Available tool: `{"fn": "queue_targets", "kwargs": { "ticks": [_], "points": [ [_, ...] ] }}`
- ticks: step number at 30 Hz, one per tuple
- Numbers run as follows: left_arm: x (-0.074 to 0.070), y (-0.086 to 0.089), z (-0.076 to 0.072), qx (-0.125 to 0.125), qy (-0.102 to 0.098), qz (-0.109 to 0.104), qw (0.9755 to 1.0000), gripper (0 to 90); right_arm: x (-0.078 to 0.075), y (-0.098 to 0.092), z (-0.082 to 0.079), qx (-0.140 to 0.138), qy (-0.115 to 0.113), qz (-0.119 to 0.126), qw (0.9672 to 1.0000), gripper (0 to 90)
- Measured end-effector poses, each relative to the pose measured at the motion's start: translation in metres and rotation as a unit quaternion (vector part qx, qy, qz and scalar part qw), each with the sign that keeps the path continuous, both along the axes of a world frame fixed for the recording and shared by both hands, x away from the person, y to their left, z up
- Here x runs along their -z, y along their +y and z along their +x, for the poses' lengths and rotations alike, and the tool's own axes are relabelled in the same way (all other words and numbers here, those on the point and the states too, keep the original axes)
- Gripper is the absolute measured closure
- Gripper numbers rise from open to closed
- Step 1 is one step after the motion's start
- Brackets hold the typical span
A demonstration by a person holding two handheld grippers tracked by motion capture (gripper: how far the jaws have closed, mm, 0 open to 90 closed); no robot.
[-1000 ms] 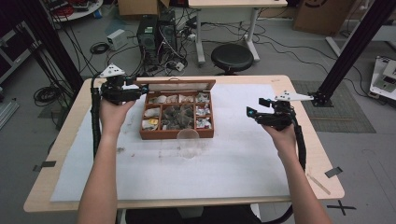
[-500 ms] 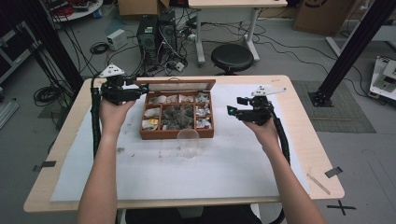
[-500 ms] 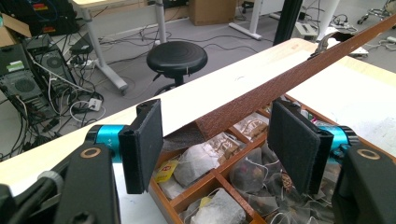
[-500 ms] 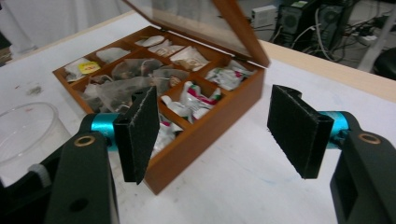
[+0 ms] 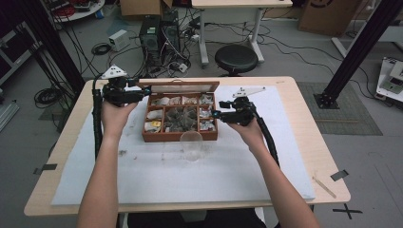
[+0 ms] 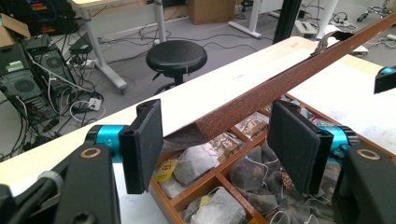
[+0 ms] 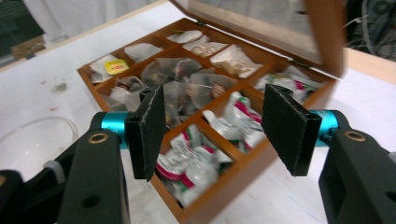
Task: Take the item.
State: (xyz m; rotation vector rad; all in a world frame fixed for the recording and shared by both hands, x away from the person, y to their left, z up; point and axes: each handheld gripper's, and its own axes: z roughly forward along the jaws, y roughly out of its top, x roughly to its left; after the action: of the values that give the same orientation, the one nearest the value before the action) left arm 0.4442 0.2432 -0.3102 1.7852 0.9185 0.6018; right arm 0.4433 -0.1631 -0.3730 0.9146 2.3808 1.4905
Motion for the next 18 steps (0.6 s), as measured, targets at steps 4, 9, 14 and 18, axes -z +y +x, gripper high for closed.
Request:
{"fn": "queue_targets", "kwargs": {
  "ticks": [4, 9, 14, 18],
  "points": [
    [0.0, 0.0, 0.0, 0.0, -0.001, 0.002, 1.0, 36.0, 0.002, 0.016, 0.003, -0.017, 0.009, -0.002, 0.9998, 42.6],
    [0.0, 0.0, 0.0, 0.0, 0.0, 0.002, 1.0, 36.0, 0.003, 0.033, 0.005, -0.032, 0.013, -0.006, 0.9994, 43.1],
    [0.0, 0.0, 0.0, 0.001, 0.0, 0.005, 1.0, 36.0, 0.006, 0.047, 0.009, -0.045, 0.018, -0.006, 0.9988, 44.8],
    [0.0, 0.0, 0.0, 0.002, 0.0, 0.005, 1.0, 36.1, 0.009, 0.054, 0.011, -0.053, 0.027, -0.011, 0.9982, 45.2]
  ]
}}
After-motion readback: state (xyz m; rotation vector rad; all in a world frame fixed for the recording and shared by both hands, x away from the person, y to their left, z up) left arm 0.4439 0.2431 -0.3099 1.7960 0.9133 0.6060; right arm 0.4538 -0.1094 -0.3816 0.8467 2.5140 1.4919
